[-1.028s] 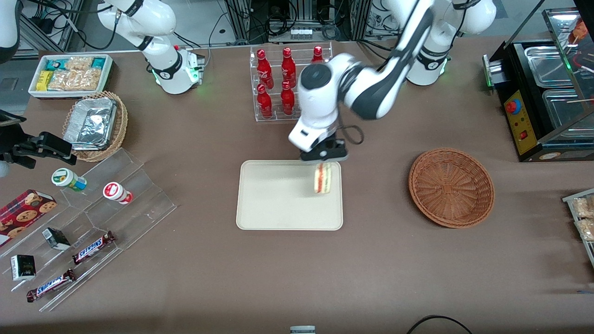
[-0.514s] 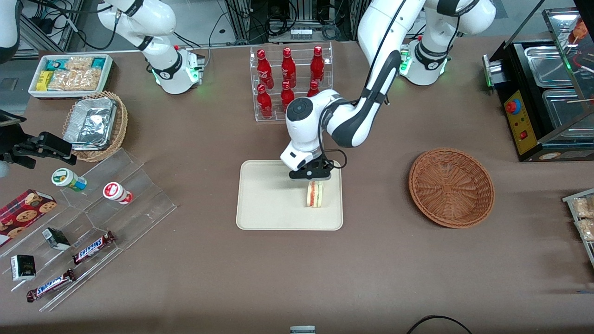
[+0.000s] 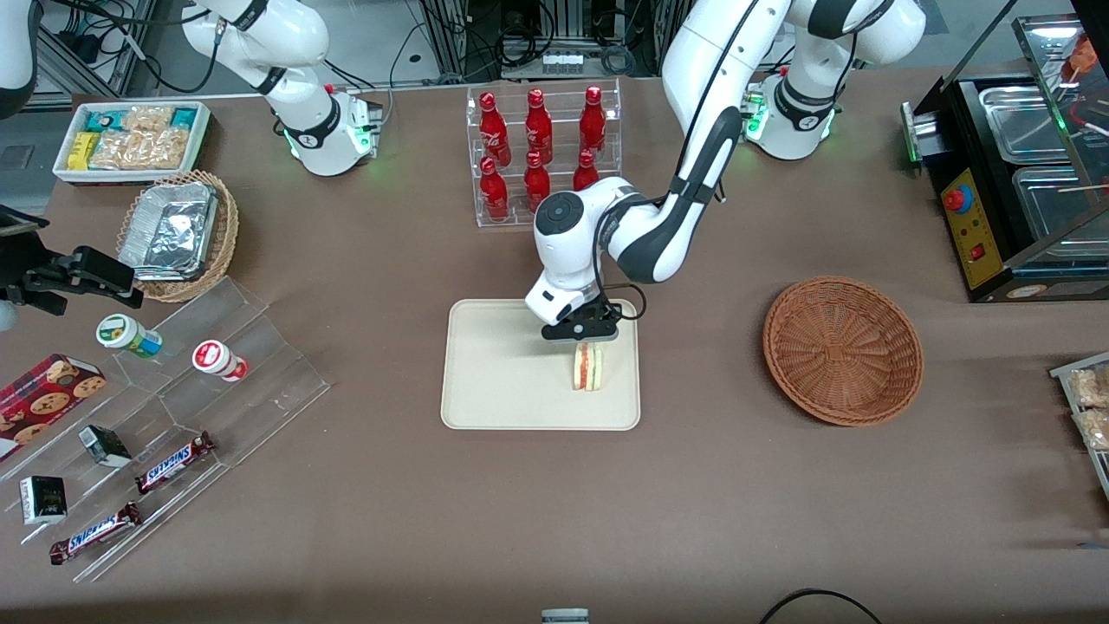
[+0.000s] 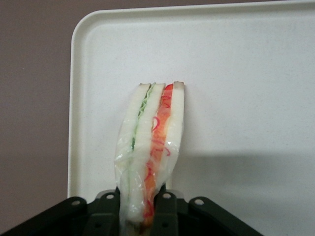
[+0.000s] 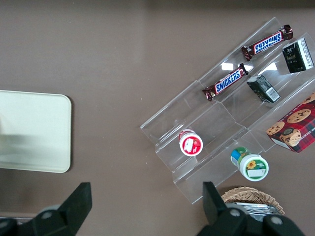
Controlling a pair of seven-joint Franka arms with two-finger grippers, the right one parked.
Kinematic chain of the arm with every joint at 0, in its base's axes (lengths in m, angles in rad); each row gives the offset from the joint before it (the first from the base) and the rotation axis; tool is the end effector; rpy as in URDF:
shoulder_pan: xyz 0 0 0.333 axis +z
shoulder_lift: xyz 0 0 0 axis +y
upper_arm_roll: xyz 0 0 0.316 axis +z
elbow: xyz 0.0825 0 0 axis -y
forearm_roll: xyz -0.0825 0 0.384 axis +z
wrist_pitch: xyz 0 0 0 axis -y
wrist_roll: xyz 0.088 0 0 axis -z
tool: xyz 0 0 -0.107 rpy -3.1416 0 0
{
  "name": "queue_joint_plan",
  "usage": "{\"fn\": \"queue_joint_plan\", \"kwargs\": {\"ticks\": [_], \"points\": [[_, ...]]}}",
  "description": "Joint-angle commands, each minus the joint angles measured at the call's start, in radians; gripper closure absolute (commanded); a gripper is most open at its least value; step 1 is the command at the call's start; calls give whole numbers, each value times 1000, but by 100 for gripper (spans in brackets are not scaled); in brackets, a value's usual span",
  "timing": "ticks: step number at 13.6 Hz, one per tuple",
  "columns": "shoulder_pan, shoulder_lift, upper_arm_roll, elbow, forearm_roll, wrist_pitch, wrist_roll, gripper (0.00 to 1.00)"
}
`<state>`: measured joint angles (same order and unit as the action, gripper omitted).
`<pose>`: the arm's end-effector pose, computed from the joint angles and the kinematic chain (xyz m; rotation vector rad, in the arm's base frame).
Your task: Place sandwich from basket to tray
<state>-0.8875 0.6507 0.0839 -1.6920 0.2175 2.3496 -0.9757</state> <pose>0.4693 -0.4907 0.2210 -3.0069 -0.0031 -0.2475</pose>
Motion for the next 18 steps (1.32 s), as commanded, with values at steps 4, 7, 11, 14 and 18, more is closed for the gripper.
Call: {"fn": "queue_joint_plan", "kwargs": {"ticks": [4,7,11,14,18], "points": [[10,-110,16,37,8,-97,-81,0],[24,-291,37,40,14,-269,-169,0],[70,-495,40,32,16,-479,-140,0],[157,-627,40,38,-19,-619,68,0],[336,-758,45,31,-82,-756,360,0]]}}
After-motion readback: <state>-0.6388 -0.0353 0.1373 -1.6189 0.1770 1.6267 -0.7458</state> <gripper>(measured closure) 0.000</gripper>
